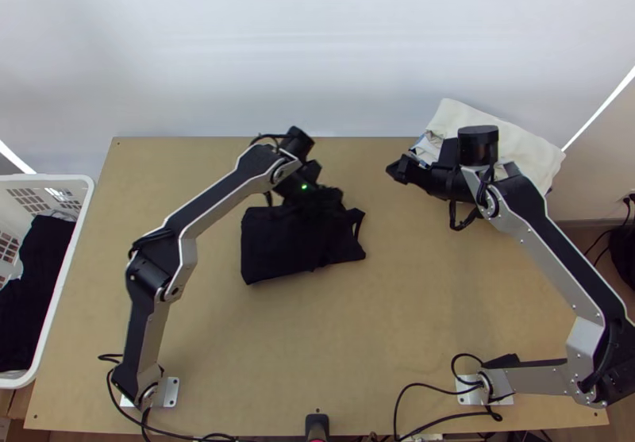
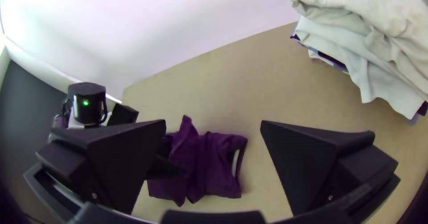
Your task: Fold the t-shirt
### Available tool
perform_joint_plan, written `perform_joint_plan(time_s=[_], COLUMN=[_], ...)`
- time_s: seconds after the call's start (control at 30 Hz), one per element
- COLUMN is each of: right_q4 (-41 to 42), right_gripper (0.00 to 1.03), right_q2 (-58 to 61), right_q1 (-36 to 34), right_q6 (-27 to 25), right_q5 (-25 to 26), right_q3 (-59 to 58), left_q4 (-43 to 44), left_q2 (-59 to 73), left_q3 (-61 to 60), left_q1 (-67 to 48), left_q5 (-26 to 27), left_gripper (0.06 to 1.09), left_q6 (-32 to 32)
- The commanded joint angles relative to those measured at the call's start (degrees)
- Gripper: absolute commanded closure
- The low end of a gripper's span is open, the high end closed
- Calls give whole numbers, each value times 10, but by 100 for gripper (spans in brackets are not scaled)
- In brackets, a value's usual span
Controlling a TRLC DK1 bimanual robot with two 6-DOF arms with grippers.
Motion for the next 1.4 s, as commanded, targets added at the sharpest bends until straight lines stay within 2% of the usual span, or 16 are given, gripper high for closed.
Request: perform_joint_plan(time_s=[0.0, 0.17, 0.33, 0.57, 0.77, 1.13, 1.37], right_q4=[11, 12, 19, 19, 34, 57, 84], right_gripper=[4, 4, 4, 4, 4, 4, 4], right_q2=[15, 38, 66, 128, 180, 252, 293], right_q1=[3, 35, 71, 86, 86, 70, 61], right_q6=[-8, -5, -2, 23, 16, -34, -35], right_q5=[-2, -2, -2, -111, -143, -153, -170], right_q3=[-34, -57, -49, -28, -22, -21, -18], left_q4=[22, 39, 25, -40, -62, -68, -69], left_q2=[-3, -31, -61, -98, -121, -151, -163], left_q3=[63, 99, 89, 74, 67, 35, 23], left_q1=[7, 43, 99, 181, 219, 253, 262], left_q5=[7, 6, 7, 7, 7, 5, -2], left_gripper=[10, 10, 10, 10, 10, 10, 10], left_q6=[-43, -84, -74, -27, -14, -14, -19])
